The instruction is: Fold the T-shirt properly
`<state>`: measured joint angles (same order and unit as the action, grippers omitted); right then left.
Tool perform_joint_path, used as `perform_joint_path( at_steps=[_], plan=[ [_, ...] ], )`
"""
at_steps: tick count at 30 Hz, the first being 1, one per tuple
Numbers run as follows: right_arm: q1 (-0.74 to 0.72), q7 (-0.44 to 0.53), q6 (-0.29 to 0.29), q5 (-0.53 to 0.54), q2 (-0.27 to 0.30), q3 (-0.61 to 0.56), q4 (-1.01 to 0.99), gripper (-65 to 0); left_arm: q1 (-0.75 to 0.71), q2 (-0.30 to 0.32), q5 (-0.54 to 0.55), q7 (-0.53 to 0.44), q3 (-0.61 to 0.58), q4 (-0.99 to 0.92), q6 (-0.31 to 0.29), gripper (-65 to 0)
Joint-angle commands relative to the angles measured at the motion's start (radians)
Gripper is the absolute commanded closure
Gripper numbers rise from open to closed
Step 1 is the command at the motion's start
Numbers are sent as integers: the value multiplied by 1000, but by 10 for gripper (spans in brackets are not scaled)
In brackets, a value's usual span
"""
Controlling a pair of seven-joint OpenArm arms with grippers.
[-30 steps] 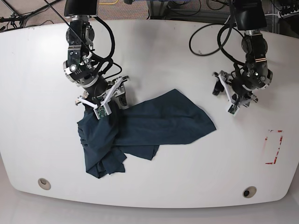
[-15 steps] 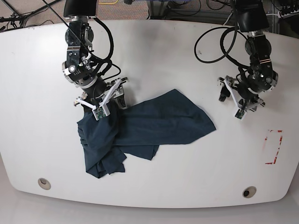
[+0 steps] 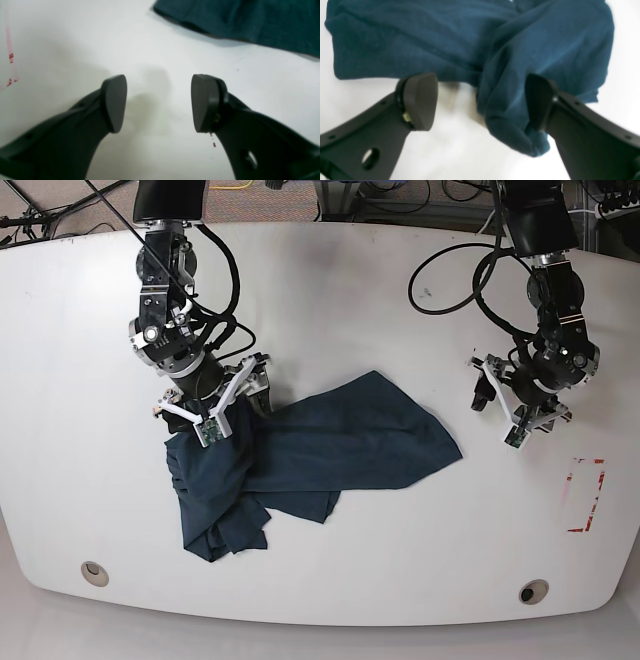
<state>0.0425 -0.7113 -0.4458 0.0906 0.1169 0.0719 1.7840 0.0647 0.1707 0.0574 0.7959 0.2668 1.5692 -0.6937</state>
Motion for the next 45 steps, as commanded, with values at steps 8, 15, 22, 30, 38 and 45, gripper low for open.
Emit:
perform_joint_path(
  at_steps=[8,15,22,30,38,45],
  plan=[
    [-14,22,-2,5,53,30,-45,-503,22,8,14,-22,2,17,-1,-378],
    [-14,23,-8,7,62,59,-75,-503,22,8,14,-22,2,17,-1,-378],
    [-13,23,-9,8,77,72,-95,-501,22,8,14,-22,2,17,-1,-378],
    [-6,23,-9,10,74,72,-103,-447,50,8,14,-22,4,13,-1,-378],
    [1,23,-9,16,73,72,-103,-214,74,8,14,-22,4,9,2,-378],
    [4,22,-9,16,63,72,-103,-40,126,8,15,-20,6,-85,2,-382]
  ],
)
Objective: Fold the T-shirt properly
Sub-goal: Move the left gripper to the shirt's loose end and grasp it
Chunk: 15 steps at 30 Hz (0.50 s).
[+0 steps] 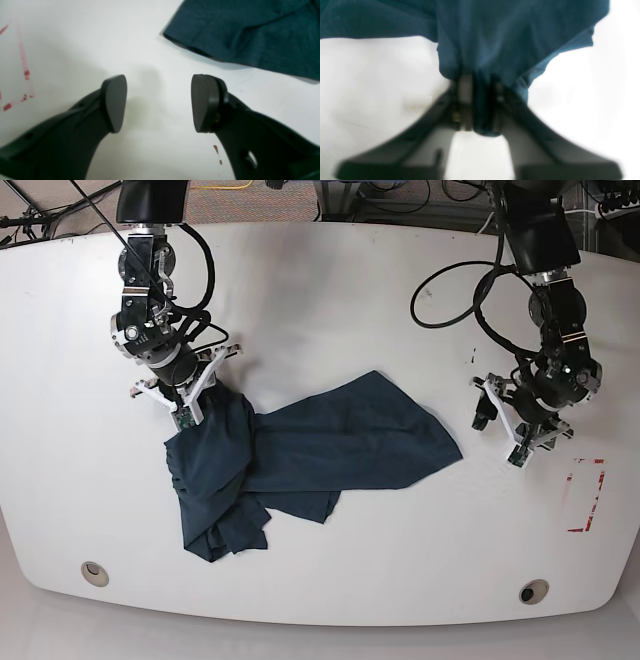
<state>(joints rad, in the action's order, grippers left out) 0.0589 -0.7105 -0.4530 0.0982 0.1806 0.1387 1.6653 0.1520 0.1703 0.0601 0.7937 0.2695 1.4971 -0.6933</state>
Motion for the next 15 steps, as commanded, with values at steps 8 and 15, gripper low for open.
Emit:
perform_joint_path(
  at_steps=[8,15],
  plan=[
    [-9,21,-2,1,-10,5,22,0,107,-2,17,-20,20,-148,2,-531],
    [-8,21,-2,7,-11,5,25,0,188,-42,17,-21,58,-284,4,-544]
  ],
)
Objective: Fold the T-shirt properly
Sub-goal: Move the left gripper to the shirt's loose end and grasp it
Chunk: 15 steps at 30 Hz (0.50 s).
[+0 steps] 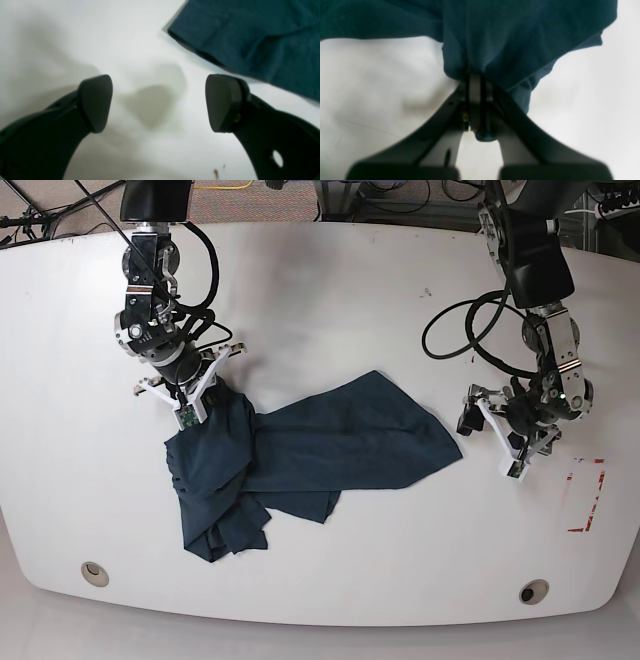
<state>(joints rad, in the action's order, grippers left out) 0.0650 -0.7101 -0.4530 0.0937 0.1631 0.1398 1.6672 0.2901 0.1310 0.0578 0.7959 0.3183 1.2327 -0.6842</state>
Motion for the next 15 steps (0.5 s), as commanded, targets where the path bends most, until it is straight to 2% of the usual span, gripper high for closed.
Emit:
perform_joint_path(
  at_steps=[1,15],
  plan=[
    [-14,20,-2,11,6,4,26,0,59,-3,20,-23,12,-40,-6,-543],
    [-15,20,0,11,6,4,52,0,177,-61,21,-82,17,-291,-6,-542]
  ],
)
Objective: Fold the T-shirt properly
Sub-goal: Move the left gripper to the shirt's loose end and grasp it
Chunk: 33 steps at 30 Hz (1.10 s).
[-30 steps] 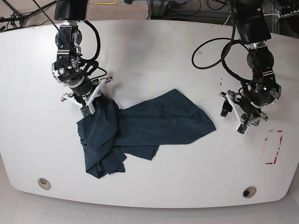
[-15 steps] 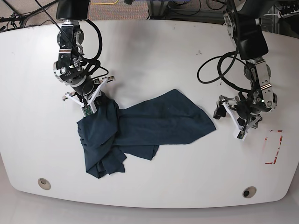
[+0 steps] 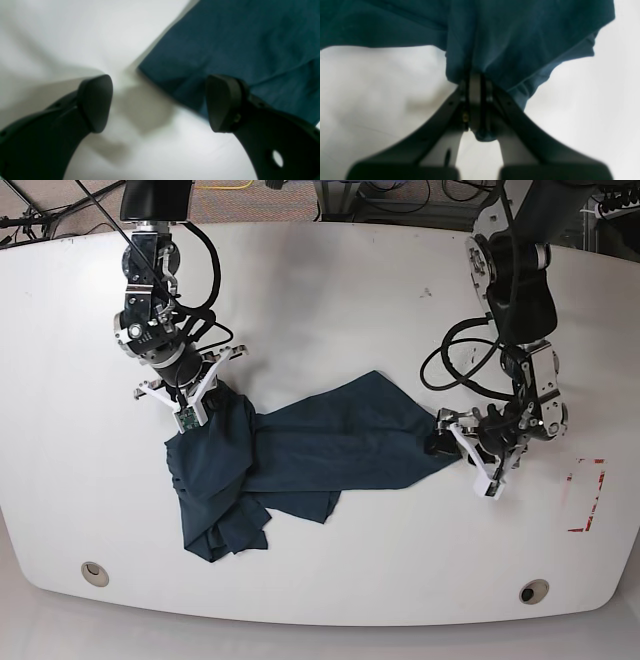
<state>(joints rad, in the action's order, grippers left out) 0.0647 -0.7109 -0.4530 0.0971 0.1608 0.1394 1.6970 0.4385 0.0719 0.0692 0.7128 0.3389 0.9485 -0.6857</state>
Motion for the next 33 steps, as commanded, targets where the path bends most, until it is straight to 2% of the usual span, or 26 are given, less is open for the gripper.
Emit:
perform_joint_path(
  at_steps=[1,13,15,18,19,20,22,26,27,33],
  plan=[
    [-15,21,0,8,9,4,22,0,33,-8,10,1,-4,-16,-7,-542],
    [-15,21,0,10,9,4,22,0,33,-63,5,9,-5,-29,-9,-539],
    [-15,21,0,10,9,4,22,0,29,-63,5,9,-5,-29,-9,-517],
    [-15,23,0,10,9,4,22,0,18,-63,7,8,-5,-29,-9,-417],
    [-15,23,0,10,9,4,22,0,16,-63,7,8,-5,-29,-6,-339],
    [-15,23,0,10,9,4,22,0,15,-63,7,8,-5,-29,-6,-315],
    [-15,23,0,10,9,6,22,0,13,-63,7,6,-5,-29,-4,-185],
    [-16,23,3,10,9,6,33,0,15,-63,2,9,-7,-29,-4,-18],
    [-16,23,3,10,9,7,44,0,15,-63,2,9,-7,-29,-4,0],
    [-15,18,4,11,-4,9,122,0,16,-56,5,44,-57,-9,-12,0]
  ],
)
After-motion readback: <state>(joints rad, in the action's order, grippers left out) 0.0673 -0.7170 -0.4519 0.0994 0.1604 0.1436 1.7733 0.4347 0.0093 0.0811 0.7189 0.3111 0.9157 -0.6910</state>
